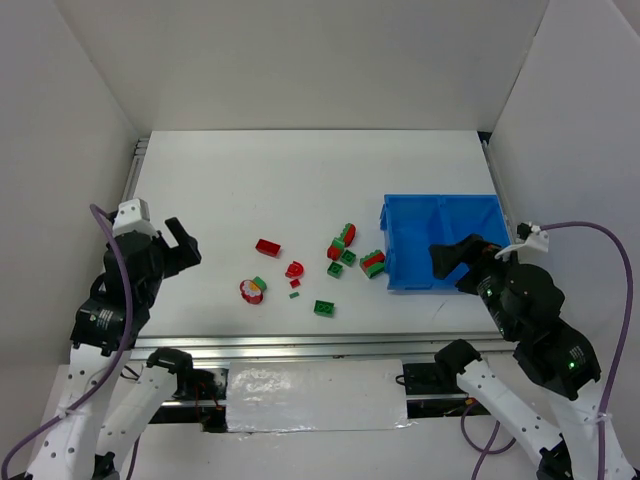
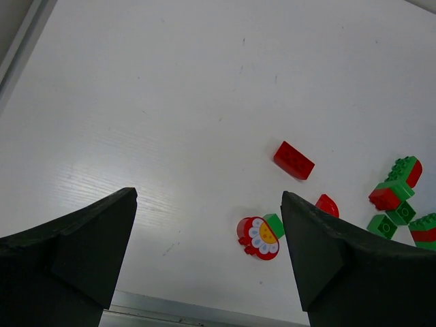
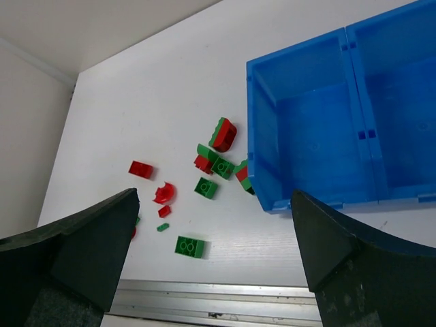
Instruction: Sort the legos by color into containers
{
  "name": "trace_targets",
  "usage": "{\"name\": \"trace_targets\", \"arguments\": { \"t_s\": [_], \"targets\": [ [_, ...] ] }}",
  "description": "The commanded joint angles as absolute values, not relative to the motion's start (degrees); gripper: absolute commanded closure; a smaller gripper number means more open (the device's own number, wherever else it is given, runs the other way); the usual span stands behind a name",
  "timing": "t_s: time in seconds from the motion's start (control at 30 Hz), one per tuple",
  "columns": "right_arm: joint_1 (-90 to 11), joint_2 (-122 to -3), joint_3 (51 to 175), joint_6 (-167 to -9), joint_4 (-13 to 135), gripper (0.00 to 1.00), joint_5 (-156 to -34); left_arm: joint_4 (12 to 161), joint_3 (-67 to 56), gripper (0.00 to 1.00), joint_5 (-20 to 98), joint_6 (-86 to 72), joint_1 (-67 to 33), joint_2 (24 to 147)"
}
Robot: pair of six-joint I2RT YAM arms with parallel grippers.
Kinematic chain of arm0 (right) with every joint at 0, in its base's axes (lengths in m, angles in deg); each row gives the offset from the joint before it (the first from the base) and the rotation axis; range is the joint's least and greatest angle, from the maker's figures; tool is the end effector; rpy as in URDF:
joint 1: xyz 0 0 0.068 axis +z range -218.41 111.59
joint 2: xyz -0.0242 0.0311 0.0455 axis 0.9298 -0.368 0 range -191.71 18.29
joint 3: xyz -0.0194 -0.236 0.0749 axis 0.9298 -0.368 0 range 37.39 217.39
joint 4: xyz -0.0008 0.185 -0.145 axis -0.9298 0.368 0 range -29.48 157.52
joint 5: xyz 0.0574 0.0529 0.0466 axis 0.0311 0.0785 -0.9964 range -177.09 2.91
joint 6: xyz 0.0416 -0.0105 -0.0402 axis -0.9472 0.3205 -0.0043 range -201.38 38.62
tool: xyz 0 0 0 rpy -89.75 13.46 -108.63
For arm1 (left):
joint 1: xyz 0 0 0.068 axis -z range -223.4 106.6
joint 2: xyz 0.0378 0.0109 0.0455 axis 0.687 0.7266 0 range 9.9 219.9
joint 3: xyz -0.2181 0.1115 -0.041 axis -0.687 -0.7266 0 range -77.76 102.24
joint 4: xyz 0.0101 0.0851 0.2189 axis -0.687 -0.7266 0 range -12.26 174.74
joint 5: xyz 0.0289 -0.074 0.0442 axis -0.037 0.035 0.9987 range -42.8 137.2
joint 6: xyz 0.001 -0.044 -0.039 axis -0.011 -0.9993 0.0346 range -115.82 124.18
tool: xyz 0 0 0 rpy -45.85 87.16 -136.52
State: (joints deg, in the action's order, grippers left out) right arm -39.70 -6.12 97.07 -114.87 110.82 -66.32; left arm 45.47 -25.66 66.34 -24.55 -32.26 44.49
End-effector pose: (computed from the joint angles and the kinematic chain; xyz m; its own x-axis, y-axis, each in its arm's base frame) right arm 0.0553 0.0131 0.3567 -0.2716 0.4395 -0.8562 0.0014 0.8898 0.4563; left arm 0.1186 -0.0092 0.3290 -0.2631 -0.4111 -0.8728 -0.2768 0.8988 -0.3399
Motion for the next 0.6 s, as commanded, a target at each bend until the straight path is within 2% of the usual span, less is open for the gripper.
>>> {"name": "trace_targets", "arguments": {
  "t_s": [0.0,0.17,0.23,0.3,0.43,0.57],
  "targets": [
    [-40.02,-7.38,97.77,-114.25,109.84,0.00,-66.95,47.91,-24.67,0.00,65.39,-24.12,-32.15,45.23],
    [-39.84,-10.00,95.05,-114.76,104.21,0.00,-76.70,47.83,-24.58,0.01,65.83,-24.29,-32.15,45.15],
    [-39.84,-15.71,94.87,-115.91,102.45,0.00,-84.25,47.74,-24.67,0.01,66.01,-24.29,-32.15,45.06],
    [-38.80,-21.84,94.08,-118.99,99.64,0.00,-86.12,47.91,-24.76,0.01,65.92,-24.29,-32.23,44.97],
    [-25.21,-30.21,93.90,-124.17,96.56,0.00,-70.28,47.65,-24.76,0.01,66.01,-24.38,-32.50,45.06],
    [-16.85,-42.68,98.80,-127.25,97.95,0.00,-61.99,47.65,-24.85,0.00,66.01,-24.29,-32.58,45.14]
  ]
}}
